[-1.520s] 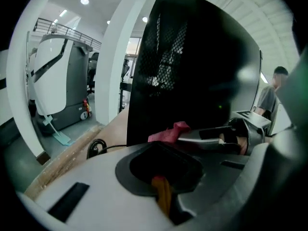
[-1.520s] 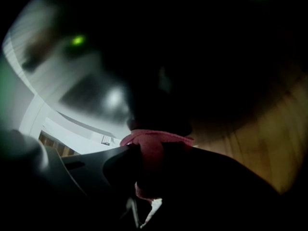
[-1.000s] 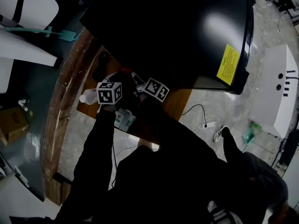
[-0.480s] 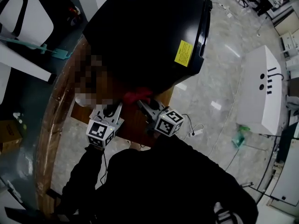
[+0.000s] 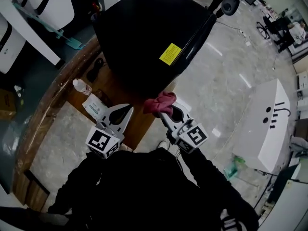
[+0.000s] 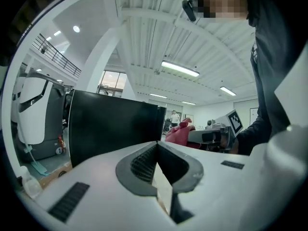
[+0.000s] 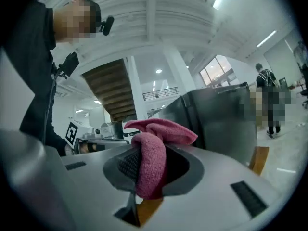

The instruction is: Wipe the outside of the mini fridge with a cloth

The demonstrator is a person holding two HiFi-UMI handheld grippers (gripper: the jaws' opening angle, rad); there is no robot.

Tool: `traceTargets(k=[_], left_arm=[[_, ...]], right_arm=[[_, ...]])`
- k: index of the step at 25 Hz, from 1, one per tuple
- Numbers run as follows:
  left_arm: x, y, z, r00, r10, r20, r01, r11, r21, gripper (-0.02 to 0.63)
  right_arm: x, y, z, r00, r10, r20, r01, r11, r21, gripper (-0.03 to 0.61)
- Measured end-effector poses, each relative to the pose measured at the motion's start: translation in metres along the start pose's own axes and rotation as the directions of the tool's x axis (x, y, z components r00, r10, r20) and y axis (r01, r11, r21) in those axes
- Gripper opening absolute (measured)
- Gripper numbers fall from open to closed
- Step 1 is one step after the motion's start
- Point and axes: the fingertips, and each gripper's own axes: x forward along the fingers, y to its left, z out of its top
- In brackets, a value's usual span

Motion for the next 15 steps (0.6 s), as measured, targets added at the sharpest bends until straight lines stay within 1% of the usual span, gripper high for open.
traceTargets(k=[2,5,8,10,12,15], left_arm=[[0.006,-0.035,0.006,0.998,0.049,0.027,-0.049,0.999,0.001,0.006],[0.010,-0.085,0.008,0.989,0.135,0.063,-0.135,0.991,0.004,0.006],[0.014,-0.125,0.004,0.981,0.174,0.086,-0.177,0.984,0.024,0.006],[0.013,-0.152,0.001,0.972,0.211,0.106,-0.216,0.976,0.036,0.006],[0.009,-0.168,0.002,0.957,0.264,0.121,-0.270,0.962,0.032,0.006],[0.002,-0.176,0.004,0.938,0.325,0.123,-0.329,0.944,0.016,0.006]], right_arm=[[-0.033,0.000,0.012,0.998,0.063,0.005,-0.063,0.997,-0.036,0.083],[-0.075,0.000,0.019,0.985,0.173,0.003,-0.173,0.982,-0.072,0.083],[-0.109,0.004,0.017,0.974,0.225,0.004,-0.224,0.970,-0.098,0.084],[-0.131,0.005,0.015,0.966,0.260,0.000,-0.259,0.960,-0.110,0.083],[-0.141,0.008,0.019,0.953,0.302,-0.009,-0.301,0.947,-0.116,0.083],[-0.144,0.012,0.026,0.938,0.346,-0.021,-0.346,0.931,-0.119,0.083]])
